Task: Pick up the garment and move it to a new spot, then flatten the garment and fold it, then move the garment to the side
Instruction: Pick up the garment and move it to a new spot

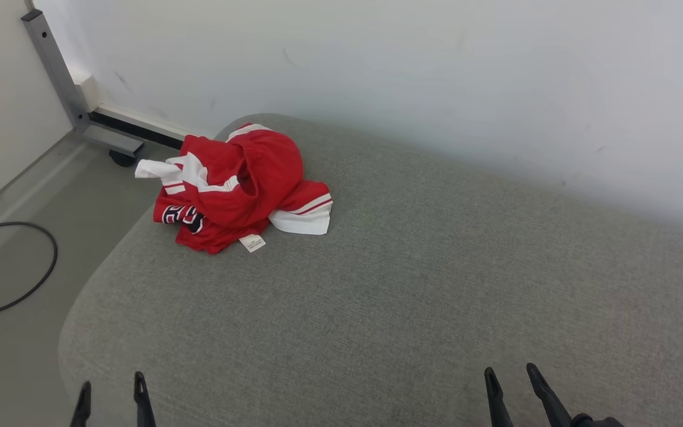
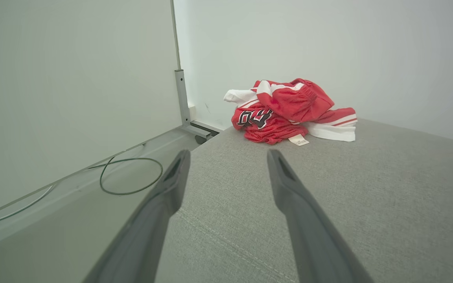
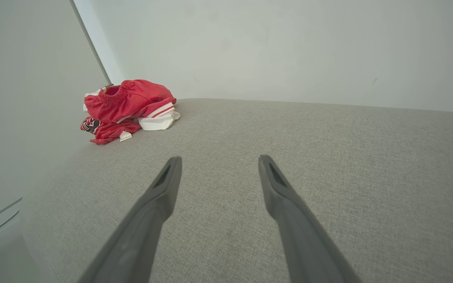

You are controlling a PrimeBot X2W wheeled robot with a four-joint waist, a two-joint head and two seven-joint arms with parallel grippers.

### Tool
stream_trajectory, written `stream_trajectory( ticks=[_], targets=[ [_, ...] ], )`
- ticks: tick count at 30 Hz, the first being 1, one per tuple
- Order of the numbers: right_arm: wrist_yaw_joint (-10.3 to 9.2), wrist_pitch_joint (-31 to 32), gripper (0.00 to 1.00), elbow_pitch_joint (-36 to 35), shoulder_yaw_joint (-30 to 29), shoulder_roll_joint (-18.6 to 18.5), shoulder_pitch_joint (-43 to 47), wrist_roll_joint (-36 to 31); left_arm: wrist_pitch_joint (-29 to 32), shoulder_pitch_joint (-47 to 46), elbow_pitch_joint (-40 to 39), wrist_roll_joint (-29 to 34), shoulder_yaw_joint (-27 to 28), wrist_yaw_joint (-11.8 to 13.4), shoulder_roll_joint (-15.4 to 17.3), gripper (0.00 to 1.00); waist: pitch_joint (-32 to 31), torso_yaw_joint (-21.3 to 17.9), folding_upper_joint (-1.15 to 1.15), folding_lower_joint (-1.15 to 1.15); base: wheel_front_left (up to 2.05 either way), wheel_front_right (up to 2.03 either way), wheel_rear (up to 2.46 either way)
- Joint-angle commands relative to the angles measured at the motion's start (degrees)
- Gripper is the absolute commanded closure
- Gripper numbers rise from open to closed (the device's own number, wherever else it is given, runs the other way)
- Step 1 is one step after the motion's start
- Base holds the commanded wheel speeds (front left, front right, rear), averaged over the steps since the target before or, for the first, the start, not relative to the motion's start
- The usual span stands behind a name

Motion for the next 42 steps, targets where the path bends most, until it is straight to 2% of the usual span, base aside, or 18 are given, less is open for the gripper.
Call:
stream_trajectory(
  ticks=[1, 6, 14, 22, 28, 33, 34, 35, 42],
  targets=[
    [-0.12, 0.0, 0.0, -0.3, 0.0, 0.0, -0.1, -0.3, -0.2, -1.3, -0.1, -0.5, 0.5, -0.1, -0.1, 0.0, 0.8, -1.7, 0.0, 0.0, 0.0, 0.0, 0.0],
    [-0.12, 0.0, 0.0, -0.5, -0.8, 0.0, -1.4, -1.5, -0.2, -7.3, 0.7, -2.0, 2.6, -1.4, -0.1, 0.0, 2.8, -5.9, 0.0, 0.0, 0.0, 0.0, 0.0],
    [-0.12, 0.0, 0.0, -0.9, -2.1, 0.0, -4.4, -2.8, -0.2, -23.3, 6.5, -2.5, 9.6, -6.6, 1.0, 0.0, 7.6, -12.2, 0.0, 0.0, 0.0, 0.0, 0.0],
    [-0.12, 0.0, 0.0, -1.8, -3.6, 0.0, -8.0, -3.5, -0.2, -38.0, 14.0, -3.4, 13.7, -9.0, 4.8, 0.0, 12.9, -18.6, 0.0, 0.0, 0.0, 0.0, 0.0],
    [-0.12, 0.0, 0.0, -2.6, -4.6, 0.0, -9.4, -3.0, -0.2, -45.5, 23.3, -6.6, 17.0, -9.6, 9.7, 0.0, 15.7, -23.4, 0.0, 0.0, 0.0, 0.0, 0.0],
    [-0.12, 0.0, 0.0, -3.2, -5.0, 0.0, -10.0, -2.9, 0.6, -50.4, 34.0, -8.8, 17.2, -9.9, 14.3, 0.0, 17.3, -26.2, 0.0, 0.0, 0.0, 0.0, 0.0],
    [-0.12, 0.0, 0.0, -3.2, -5.0, 0.0, -10.0, -2.9, 0.6, -50.4, 34.0, -8.8, 17.2, -9.9, 14.3, 0.0, 17.3, -26.2, 0.0, 0.0, 0.0, 0.0, 0.0],
    [-0.12, 0.0, 0.0, -3.4, -5.1, 0.0, -10.2, -3.1, 1.4, -52.5, 37.7, -9.6, 16.7, -10.0, 16.0, 0.0, 17.9, -27.1, 0.0, 0.0, 0.0, 0.0, 0.0],
    [-0.12, 0.0, 0.0, -4.1, -5.7, 0.0, -11.1, -3.8, 10.3, -57.2, 49.5, -10.4, 14.6, -9.8, 21.1, 0.0, 19.4, -29.2, 0.0, 0.0, 0.0, 0.0, 0.0]
  ],
)
